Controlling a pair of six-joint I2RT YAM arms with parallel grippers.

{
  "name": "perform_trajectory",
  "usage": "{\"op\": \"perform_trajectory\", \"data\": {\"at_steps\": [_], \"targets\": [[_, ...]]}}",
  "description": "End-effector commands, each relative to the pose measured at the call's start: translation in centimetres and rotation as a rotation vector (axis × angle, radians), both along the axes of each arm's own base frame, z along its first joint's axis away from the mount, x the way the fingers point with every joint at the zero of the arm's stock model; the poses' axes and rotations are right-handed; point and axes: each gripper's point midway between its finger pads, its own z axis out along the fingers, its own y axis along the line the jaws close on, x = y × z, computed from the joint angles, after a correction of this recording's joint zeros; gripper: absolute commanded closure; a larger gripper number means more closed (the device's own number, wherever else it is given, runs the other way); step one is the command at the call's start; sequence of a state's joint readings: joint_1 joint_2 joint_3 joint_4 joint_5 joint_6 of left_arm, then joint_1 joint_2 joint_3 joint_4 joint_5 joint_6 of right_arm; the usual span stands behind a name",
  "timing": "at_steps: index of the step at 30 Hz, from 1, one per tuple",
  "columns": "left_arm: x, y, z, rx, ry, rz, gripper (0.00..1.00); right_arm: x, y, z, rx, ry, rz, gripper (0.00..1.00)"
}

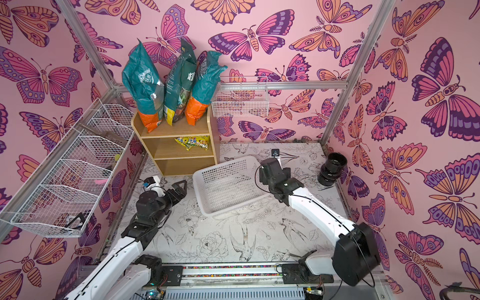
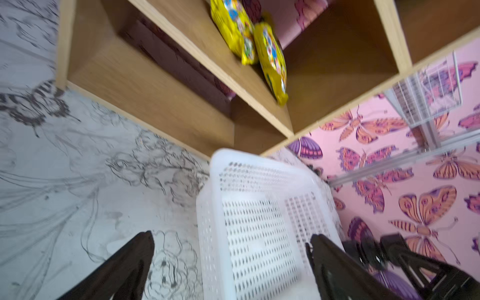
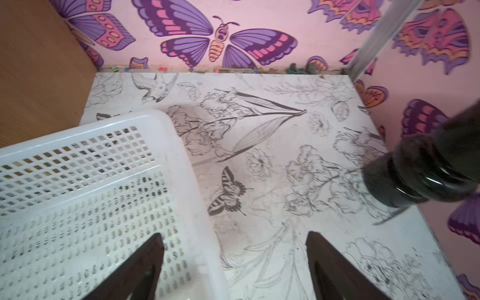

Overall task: Take down the fertilizer bag from the shelf
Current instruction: Adjust the storage box at the center of the board.

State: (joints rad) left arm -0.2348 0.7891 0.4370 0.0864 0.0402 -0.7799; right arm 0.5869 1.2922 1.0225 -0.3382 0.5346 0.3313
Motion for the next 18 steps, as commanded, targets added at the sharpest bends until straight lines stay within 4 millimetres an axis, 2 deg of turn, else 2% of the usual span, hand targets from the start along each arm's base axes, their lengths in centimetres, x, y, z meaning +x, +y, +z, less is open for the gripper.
{"op": "perform_trajectory", "data": {"at_steps": [1, 6, 10, 14, 15, 18], "targets": [[-1.0, -1.1, -2.7, -0.01, 0.136, -0.052, 0.01, -0.5, -1.9, -0.8, 0.066, 0.03, -0.054, 0.13], [-0.6, -1.3, -6.5, 0.031, 0.253, -0.066, 0.01, 0.2, -0.8, -4.9, 0.117, 0.159, 0.006, 0.14], [0.1, -2.6, -7.4, 0.03, 0.29, -0.131, 0.0, 1.6, 1.2, -7.5, 0.142, 0.265, 0.069, 0.14], [1.1, -3.1, -8.2, 0.037, 0.314, -0.148, 0.0, 2.6, 2.5, -8.6, 0.144, 0.314, 0.103, 0.16], [1.2, -3.2, -8.4, 0.039, 0.321, -0.154, 0.0, 2.9, 2.8, -9.9, 0.135, 0.346, 0.103, 0.16], [1.6, -3.3, -8.4, 0.041, 0.323, -0.154, 0.0, 3.3, 3.5, -11.4, 0.145, 0.378, 0.117, 0.21]]}}
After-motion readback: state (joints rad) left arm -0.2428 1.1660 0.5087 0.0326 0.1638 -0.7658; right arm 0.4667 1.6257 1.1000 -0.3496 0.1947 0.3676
